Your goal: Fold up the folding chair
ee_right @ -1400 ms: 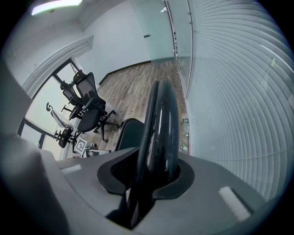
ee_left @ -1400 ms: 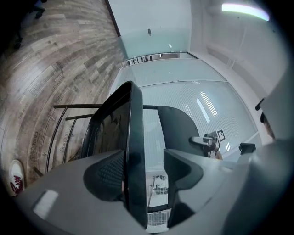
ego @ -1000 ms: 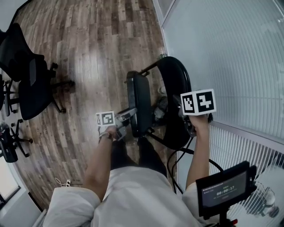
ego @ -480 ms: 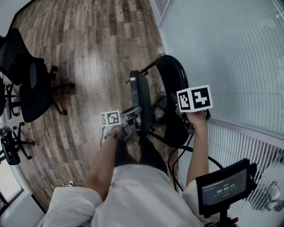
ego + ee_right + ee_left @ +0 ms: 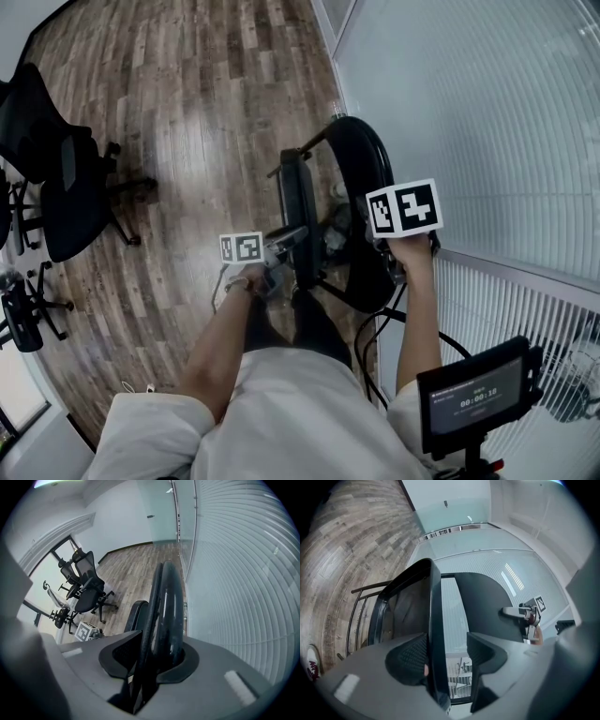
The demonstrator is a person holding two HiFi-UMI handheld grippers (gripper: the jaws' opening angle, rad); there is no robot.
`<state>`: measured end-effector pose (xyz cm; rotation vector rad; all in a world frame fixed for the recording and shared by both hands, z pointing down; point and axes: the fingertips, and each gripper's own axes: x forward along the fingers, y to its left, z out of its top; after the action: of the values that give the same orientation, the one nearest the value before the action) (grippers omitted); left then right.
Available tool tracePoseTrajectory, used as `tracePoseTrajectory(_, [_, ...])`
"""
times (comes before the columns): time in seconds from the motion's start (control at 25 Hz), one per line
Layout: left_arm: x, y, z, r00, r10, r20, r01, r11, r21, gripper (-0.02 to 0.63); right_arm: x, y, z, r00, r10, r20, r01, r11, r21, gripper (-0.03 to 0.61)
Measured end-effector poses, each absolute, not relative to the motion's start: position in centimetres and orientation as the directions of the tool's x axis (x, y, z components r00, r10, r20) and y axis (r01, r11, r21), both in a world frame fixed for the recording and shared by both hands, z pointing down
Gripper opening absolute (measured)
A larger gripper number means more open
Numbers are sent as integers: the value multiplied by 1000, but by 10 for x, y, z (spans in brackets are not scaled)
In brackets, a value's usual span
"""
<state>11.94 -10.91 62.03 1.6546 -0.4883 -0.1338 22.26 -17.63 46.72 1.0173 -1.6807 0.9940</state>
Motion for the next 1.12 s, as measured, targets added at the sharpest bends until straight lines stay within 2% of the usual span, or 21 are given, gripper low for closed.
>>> tracePoseTrajectory(1.12, [164,-117,621,918,-298,262,-303,-103,947,233,214,-181,464,-204,-203,958,-929,349,-124,95])
